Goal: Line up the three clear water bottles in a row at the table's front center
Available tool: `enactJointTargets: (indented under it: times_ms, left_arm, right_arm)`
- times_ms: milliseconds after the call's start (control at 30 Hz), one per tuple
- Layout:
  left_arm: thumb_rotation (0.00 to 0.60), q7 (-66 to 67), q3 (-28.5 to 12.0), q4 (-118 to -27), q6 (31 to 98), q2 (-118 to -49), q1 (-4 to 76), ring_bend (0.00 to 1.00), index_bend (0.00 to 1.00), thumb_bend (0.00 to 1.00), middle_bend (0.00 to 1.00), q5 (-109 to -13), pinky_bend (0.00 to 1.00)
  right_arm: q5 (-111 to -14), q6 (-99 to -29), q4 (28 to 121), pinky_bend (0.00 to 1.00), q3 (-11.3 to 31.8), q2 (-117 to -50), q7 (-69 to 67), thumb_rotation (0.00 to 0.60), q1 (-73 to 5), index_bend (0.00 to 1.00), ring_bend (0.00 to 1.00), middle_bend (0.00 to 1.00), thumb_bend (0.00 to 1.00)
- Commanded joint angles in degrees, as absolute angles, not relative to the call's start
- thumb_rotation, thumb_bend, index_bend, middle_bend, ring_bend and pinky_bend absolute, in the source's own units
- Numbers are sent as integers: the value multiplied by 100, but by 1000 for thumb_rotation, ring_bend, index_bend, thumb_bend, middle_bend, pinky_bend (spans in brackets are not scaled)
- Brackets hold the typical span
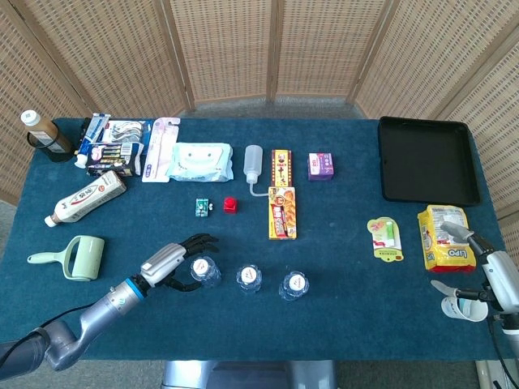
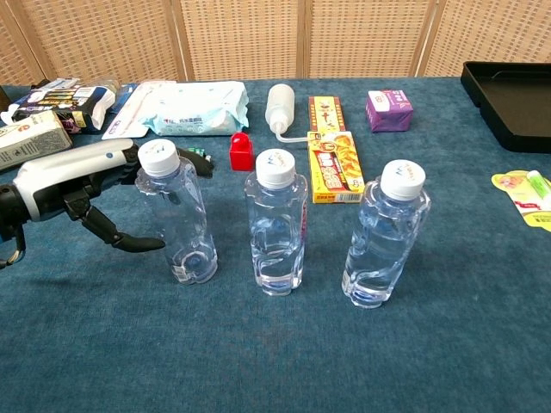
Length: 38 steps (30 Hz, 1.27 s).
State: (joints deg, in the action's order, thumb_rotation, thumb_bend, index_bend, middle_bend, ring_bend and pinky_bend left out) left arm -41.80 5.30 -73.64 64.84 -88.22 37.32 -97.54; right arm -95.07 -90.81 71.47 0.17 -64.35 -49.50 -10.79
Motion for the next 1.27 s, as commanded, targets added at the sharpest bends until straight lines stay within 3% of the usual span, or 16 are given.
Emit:
enactJointTargets:
  times_ms: [33, 233, 533, 767, 1000, 1267]
  left_arm:
    - [600, -4170, 536, -7415, 6540, -8766, 3718, 5, 10, 209, 22, -9755, 206]
    - [600, -4156, 601, -7642, 6749, -8428, 3677, 0, 0, 150, 0, -9856, 157]
    - [600, -3756, 683, -7859, 7177, -7771, 3436, 0, 0, 142, 0, -9892, 99]
    - [600, -3699, 587, -7854, 8200, -6979, 2800, 0, 0, 142, 0, -9628, 80]
    - [600, -1918, 453, -8498, 8700, -6123, 1888, 0, 0, 60, 0, -8566, 0]
    - [600, -677, 477, -9271, 9337, -6049, 1062, 0, 0, 45, 0, -8109, 0]
  right_arm:
    - [-9515, -9081, 7145, 268, 17, -6438, -4948, 600, -1080, 155, 231, 224, 107]
    - [-9527, -9092, 7158, 269, 26, -6438, -4928, 600, -1077, 155, 231, 224, 106]
    - [-9551, -9109, 7194, 270, 16, -6424, -4879, 600, -1059, 155, 231, 224, 106]
    - [-9552, -9057, 7309, 230, -21, -6354, -4668, 600, -1033, 182, 218, 224, 99]
    - [-9241, -9196, 7494, 54, 206, -6436, -2933, 600, -883, 253, 97, 186, 0]
    - [-8932, -9476, 8028, 0, 465, -6586, -1186, 600, -694, 234, 28, 112, 0]
